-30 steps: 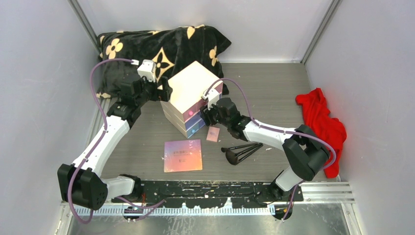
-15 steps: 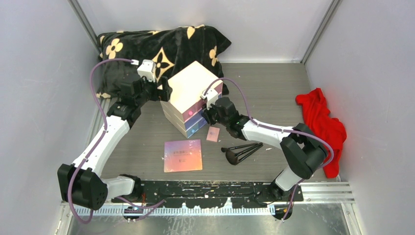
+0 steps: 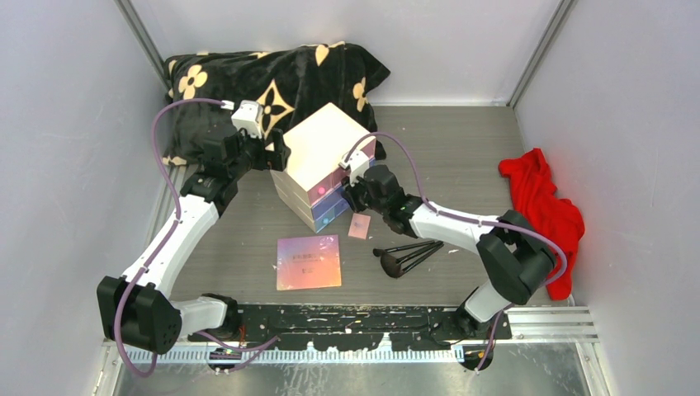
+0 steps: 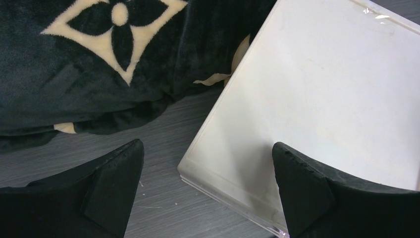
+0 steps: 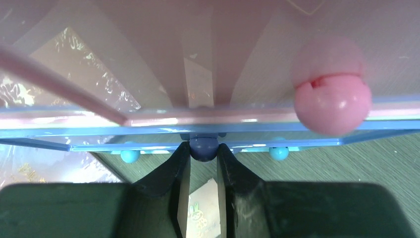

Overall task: Organize the makeup
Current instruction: Open the drawer in the storage box.

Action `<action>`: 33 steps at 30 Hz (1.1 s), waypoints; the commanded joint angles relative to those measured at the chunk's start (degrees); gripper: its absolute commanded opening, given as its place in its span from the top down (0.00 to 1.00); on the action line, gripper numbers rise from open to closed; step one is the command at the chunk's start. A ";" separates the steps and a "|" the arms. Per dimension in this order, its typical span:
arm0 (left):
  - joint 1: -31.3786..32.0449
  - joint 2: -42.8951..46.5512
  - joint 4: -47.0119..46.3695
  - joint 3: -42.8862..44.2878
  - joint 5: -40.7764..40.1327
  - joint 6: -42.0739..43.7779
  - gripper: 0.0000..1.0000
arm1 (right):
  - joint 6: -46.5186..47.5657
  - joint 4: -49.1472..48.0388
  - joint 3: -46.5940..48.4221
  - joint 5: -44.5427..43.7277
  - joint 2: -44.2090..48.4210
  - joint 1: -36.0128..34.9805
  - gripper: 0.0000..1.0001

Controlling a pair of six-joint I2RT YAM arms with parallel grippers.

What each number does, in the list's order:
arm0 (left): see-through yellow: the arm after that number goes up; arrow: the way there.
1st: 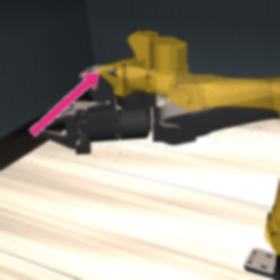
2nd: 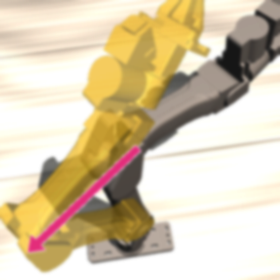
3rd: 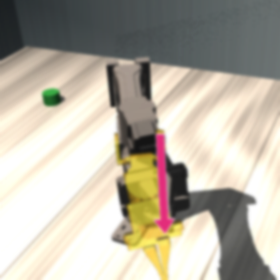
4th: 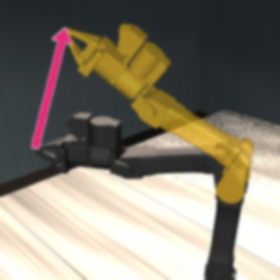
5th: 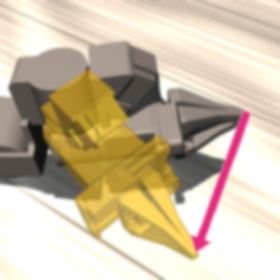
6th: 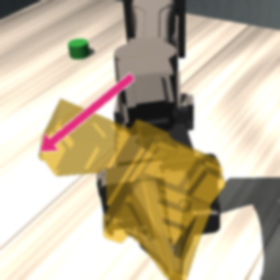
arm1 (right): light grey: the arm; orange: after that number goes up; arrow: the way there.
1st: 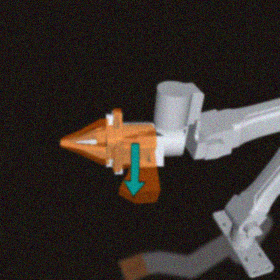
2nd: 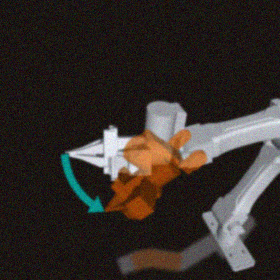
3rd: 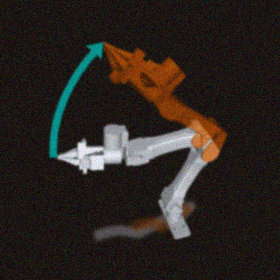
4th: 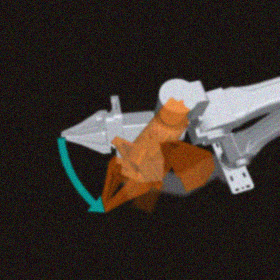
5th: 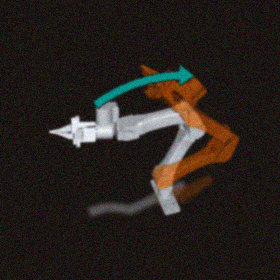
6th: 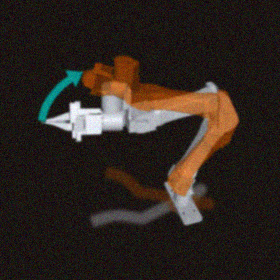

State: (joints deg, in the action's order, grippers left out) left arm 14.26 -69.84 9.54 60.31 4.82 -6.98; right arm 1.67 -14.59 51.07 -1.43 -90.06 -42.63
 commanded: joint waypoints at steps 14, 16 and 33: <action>0.00 -0.64 3.52 -0.72 -2.41 2.83 0.00 | 0.57 3.23 -6.79 -1.25 11.28 0.01 0.97; -0.03 -0.77 3.44 -0.64 -2.34 2.89 0.00 | 0.35 3.12 -8.12 -1.71 12.45 0.01 0.98; -0.05 -1.35 3.46 -0.63 -2.20 2.94 0.00 | -2.32 5.27 -19.03 -4.70 23.99 0.03 0.98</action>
State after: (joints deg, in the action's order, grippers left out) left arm 14.26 -69.91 9.45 60.31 4.54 -6.94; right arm 0.91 -11.79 33.95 -3.09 -69.71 -42.70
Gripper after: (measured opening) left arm 0.999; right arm 0.270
